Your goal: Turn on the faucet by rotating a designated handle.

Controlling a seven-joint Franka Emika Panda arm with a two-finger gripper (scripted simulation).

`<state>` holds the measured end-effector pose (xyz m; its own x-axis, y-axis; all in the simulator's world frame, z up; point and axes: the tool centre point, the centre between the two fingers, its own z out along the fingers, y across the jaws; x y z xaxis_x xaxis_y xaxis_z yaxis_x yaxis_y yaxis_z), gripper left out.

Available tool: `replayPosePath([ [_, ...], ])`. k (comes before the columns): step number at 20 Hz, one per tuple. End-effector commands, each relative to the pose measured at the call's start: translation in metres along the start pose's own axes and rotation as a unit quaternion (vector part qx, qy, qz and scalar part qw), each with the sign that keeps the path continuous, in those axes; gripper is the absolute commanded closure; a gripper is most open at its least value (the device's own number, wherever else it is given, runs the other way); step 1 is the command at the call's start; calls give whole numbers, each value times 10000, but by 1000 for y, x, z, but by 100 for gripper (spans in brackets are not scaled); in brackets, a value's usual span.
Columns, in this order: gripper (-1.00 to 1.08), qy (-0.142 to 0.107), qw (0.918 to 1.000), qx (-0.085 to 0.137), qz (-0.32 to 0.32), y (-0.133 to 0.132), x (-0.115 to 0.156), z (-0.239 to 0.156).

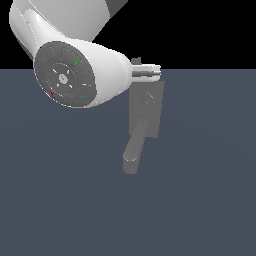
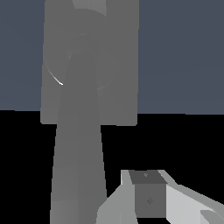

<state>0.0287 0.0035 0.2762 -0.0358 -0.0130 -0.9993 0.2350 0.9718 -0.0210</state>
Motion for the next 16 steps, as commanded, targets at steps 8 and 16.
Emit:
replayPosePath([
  [8, 108, -133, 9999, 79, 26, -46, -23, 4],
  [16, 108, -29, 9999, 54, 92, -58, -4, -1],
])
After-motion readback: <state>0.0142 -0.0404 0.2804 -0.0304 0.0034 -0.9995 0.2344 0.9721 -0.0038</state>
